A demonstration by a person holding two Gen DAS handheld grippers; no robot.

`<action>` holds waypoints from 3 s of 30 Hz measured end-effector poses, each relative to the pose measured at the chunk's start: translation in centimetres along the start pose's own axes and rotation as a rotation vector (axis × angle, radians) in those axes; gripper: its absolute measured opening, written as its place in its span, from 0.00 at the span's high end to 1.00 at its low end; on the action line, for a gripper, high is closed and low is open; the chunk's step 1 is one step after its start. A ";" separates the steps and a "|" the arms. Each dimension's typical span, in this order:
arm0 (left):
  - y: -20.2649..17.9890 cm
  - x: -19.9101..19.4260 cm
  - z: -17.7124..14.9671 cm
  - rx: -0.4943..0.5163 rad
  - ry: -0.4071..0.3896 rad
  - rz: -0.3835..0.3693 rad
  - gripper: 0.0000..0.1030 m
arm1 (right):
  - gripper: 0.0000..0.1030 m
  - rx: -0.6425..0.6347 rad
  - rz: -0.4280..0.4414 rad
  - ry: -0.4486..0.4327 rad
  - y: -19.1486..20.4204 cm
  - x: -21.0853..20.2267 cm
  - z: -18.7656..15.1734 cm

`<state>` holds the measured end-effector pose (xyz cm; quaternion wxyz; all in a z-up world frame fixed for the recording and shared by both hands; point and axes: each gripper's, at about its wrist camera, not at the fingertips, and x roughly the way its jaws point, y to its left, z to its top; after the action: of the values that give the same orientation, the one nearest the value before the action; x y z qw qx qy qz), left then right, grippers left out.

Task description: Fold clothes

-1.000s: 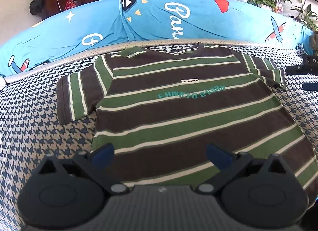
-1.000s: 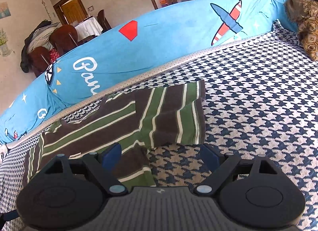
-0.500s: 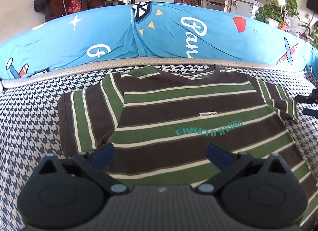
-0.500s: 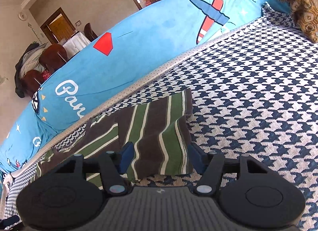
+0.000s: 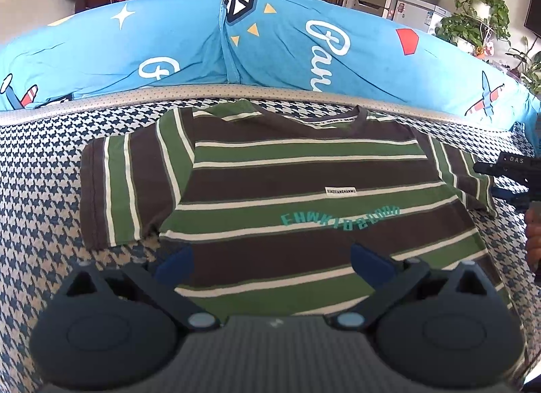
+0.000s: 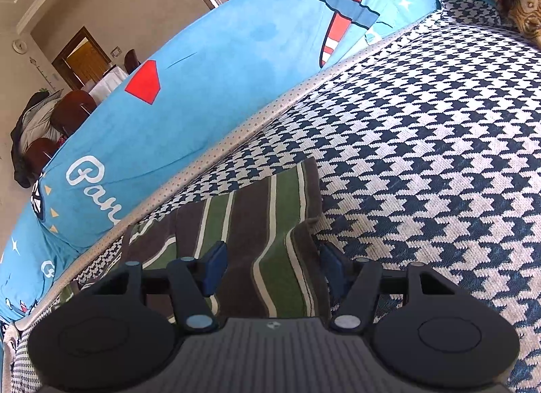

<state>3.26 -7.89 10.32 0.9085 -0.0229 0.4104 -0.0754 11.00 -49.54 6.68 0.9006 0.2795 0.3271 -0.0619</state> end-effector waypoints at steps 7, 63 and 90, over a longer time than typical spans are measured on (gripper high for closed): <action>0.2 0.0 -0.1 -0.017 0.007 -0.001 0.00 | 0.53 -0.014 0.001 -0.017 0.0 0.5 0.1; 2.5 0.9 -0.2 -0.075 0.051 0.062 0.00 | 0.78 -0.300 0.194 0.178 12.2 2.3 -5.0; 3.3 2.3 -1.7 -0.043 0.056 0.162 0.00 | 0.59 -0.326 0.114 0.239 14.2 -3.6 -10.6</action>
<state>3.91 -4.94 7.16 0.8991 -0.0073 0.4376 0.0065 6.53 -32.18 8.84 0.8906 0.1536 0.4211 0.0766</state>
